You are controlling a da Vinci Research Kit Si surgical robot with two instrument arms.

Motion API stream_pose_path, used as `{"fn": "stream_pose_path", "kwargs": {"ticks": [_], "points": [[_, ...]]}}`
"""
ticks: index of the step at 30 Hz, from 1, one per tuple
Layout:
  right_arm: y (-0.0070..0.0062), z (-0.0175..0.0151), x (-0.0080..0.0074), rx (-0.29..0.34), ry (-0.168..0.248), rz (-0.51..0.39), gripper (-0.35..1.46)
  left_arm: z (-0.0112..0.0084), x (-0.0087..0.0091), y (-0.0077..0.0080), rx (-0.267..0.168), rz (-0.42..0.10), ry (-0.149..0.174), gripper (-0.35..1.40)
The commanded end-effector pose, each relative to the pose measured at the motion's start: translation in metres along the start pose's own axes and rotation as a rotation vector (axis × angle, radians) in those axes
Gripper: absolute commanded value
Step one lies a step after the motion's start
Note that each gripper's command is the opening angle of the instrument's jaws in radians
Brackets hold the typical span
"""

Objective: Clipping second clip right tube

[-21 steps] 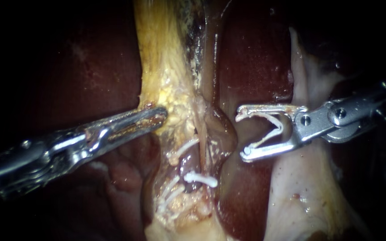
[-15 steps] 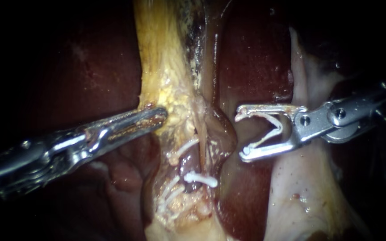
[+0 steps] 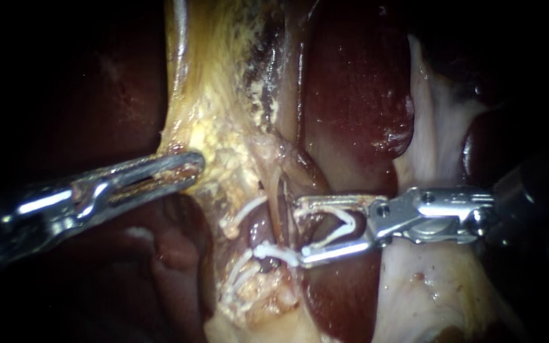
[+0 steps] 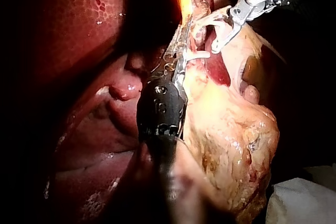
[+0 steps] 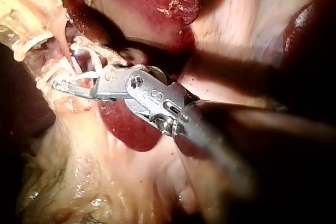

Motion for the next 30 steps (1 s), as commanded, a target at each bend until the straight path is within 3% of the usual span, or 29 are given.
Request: {"fn": "stream_pose_path", "kwargs": {"ticks": [1,15,16,17,20,21,30], "points": [[0.0001,0.0004,0.0000,0.000,-0.003,0.007,0.60,0.0000,0.0000,-0.0001,-0.001,0.002,-0.001,-0.35],[0.0007,0.0046,-0.0007,0.020,-0.017,0.085,0.56,0.0001,0.0002,-0.0001,-0.002,0.004,-0.002,-0.35],[0.0007,0.0046,-0.0007,0.020,-0.017,0.091,0.52,0.0001,0.0002,-0.0001,-0.002,0.004,-0.002,-0.35],[0.0006,0.0044,-0.0007,0.022,-0.017,0.103,0.37,0.0001,0.0002,-0.0001,-0.002,0.004,-0.002,-0.35],[0.0004,0.0035,-0.0007,0.027,-0.034,0.157,-0.26,0.0001,0.0003,-0.0002,-0.002,0.004,-0.002,-0.35],[0.0005,0.0032,-0.0006,0.018,-0.034,0.176,-0.35,0.0001,0.0003,-0.0002,-0.002,0.004,-0.002,-0.35],[0.0006,0.0028,-0.0004,0.007,-0.029,0.214,-0.35,0.0001,0.0003,-0.0002,-0.002,0.004,-0.002,-0.35]]}}
